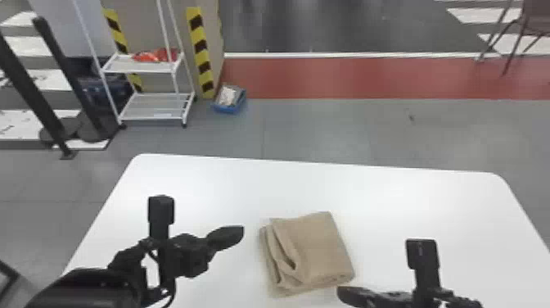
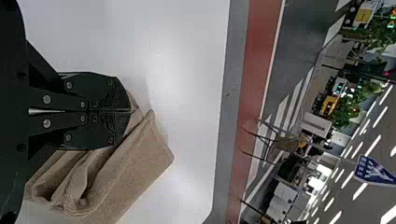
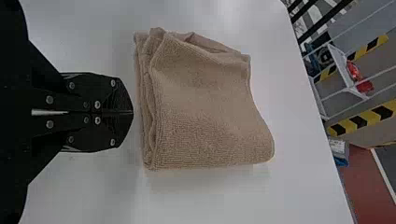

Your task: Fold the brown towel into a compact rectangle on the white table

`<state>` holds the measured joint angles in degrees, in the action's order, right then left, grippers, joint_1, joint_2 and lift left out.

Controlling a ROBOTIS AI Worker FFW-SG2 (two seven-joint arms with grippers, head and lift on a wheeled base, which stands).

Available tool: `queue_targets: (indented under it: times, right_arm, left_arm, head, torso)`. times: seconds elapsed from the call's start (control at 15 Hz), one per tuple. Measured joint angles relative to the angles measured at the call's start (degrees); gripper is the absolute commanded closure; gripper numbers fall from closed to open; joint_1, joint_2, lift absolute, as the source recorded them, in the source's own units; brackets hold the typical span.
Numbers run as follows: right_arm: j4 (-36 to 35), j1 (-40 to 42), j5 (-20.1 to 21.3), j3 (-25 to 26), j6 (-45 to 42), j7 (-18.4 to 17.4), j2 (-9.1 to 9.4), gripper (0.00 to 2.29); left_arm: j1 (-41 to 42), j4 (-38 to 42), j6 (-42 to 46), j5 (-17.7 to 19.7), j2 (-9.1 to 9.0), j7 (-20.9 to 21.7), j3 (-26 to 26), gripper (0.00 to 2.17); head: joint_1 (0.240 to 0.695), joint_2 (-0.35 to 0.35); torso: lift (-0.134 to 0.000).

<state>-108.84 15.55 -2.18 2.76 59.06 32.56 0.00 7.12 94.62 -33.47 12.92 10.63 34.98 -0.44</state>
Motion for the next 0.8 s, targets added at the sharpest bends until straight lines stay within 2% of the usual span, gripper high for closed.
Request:
queue_targets:
  times: [0.4, 0.8]
  right_arm:
    - [8.27, -5.77, 0.74, 0.89, -2.34, -2.99, 0.0, 1.68]
    - [17.16, -15.25, 0.03, 1.2, -5.05, -3.52, 0.0, 1.68]
  left_arm:
    - [0.0, 0.12, 0.11, 0.0, 0.0, 0.62, 0.83, 1.83]
    - [0.14, 0.44, -0.07, 0.0, 0.07, 1.06, 0.9, 1.83]
  head:
    - [0.695, 0.014]
    - [0.695, 0.009]
  torso:
    - [0.0]
    - [0.0]
